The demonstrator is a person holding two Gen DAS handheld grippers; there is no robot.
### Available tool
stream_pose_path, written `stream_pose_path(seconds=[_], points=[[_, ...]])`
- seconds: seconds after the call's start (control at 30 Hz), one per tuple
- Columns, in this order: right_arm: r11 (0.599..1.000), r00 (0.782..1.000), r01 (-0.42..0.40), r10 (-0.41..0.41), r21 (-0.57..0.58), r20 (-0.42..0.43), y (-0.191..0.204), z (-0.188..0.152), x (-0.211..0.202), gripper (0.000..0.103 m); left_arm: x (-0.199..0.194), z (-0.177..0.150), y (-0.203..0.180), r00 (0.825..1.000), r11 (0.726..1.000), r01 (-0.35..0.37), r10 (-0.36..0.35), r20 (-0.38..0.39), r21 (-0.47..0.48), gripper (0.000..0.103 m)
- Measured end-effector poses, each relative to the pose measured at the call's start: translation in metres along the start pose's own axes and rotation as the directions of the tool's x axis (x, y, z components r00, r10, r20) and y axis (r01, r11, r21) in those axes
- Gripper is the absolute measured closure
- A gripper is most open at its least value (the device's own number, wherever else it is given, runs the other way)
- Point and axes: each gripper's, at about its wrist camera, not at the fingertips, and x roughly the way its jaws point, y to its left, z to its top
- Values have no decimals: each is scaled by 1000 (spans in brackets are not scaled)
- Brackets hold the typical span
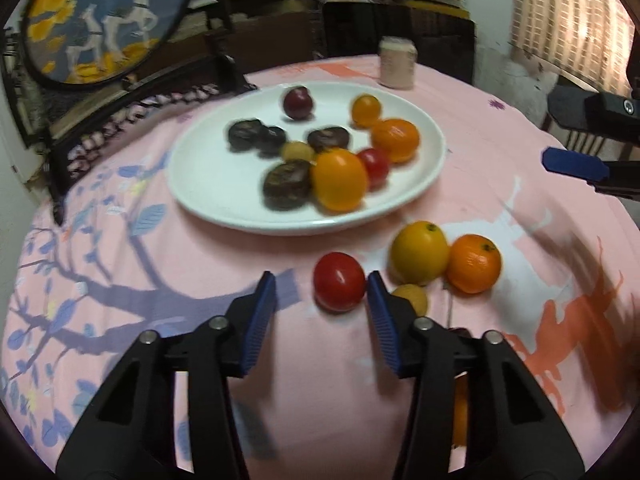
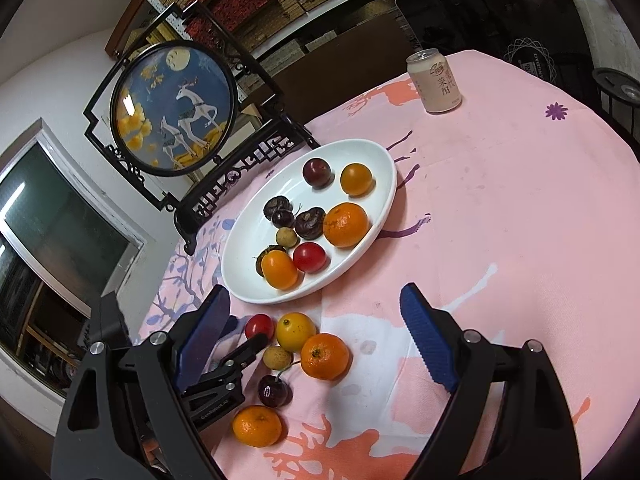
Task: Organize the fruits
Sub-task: 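Lower the left gripper onto the red tomato and grasp it, then grasp the tangerine with the right gripper while the left holds the red tomato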
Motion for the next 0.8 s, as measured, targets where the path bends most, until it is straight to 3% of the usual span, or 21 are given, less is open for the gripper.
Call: stream_pose_path(seconds=[0.13, 0.23, 0.27, 0.43, 0.53, 0.63, 0.8], points=[[1000, 1000, 11, -11, -12, 1, 1, -1, 0, 16, 7, 3, 0, 999, 999, 42, -43, -18, -17, 73], [999, 1000, 20, -20, -29, -9, 4, -2, 2, 16, 7, 3, 4, 998, 997, 64, -65, -16, -46, 74], [999, 1000, 23, -24, -35, -13, 5, -2, 2, 16, 7, 3, 4, 998, 997, 61, -61, -11, -49, 74], [993, 997, 39, -46, -108, -63, 14, -9, 11, 39, -9, 1, 24, 1000, 994, 5, -2, 27, -108, 74], [980, 991, 63, -84, -188, -108, 23, -22, 22, 44, -11, -2, 44, 999, 985, -41, 45, 16, -165, 74], [967, 982, 70, -109, -244, -151, 29, -37, 32, 48, -6, -2, 57, 999, 976, -46, 45, -10, -213, 74], [962, 979, 94, -136, -255, -149, 28, -44, 37, 50, 0, -4, 55, 998, 977, -54, 49, -31, -204, 74]])
